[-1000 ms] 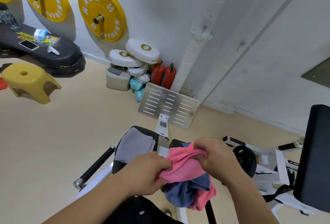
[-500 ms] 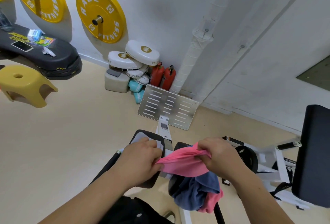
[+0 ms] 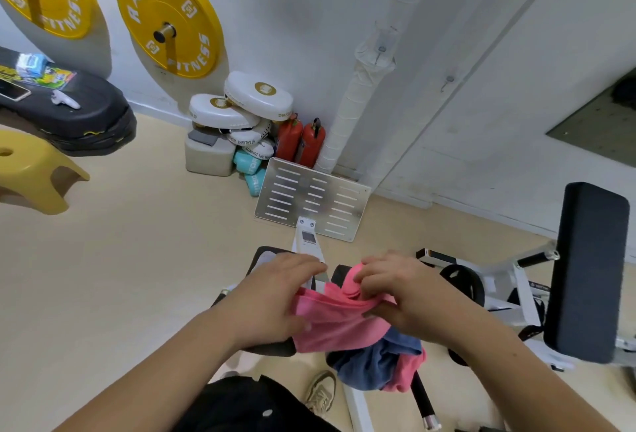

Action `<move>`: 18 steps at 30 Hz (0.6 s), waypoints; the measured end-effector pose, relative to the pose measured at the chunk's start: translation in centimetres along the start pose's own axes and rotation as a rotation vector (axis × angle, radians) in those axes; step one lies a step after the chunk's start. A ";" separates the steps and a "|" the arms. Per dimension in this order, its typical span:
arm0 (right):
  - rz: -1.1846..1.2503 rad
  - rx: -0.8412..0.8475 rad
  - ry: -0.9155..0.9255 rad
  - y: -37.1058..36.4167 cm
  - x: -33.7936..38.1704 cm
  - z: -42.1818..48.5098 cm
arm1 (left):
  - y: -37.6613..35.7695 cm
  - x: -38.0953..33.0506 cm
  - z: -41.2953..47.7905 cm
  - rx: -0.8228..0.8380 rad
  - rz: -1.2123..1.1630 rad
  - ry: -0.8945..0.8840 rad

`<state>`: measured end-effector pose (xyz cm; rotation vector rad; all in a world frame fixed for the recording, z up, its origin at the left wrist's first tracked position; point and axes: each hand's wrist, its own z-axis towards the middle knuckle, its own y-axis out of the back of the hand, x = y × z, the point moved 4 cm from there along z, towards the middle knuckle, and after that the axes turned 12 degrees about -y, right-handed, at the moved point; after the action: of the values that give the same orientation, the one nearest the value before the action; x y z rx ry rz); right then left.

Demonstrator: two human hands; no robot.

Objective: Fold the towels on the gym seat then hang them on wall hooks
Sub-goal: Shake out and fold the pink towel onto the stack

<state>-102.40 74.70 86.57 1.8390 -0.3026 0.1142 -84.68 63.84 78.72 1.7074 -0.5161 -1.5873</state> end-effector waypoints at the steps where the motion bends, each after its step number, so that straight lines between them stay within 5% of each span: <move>1: -0.031 -0.004 0.027 -0.2 0.1 0.2 | -0.3 -0.8 0.5 0.009 -0.053 -0.038; 10: 0.047 -0.128 0.092 -0.5 0.9 0.4 | -0.6 -1.7 0.6 0.034 0.017 -0.081; 18: -0.061 -0.057 0.065 -0.5 2.0 1.1 | 0.6 -0.9 -0.9 0.064 0.000 -0.046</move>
<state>-100.41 73.46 86.30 1.7822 -0.2020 0.1219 -83.81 64.31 79.68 1.7211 -0.5951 -1.6295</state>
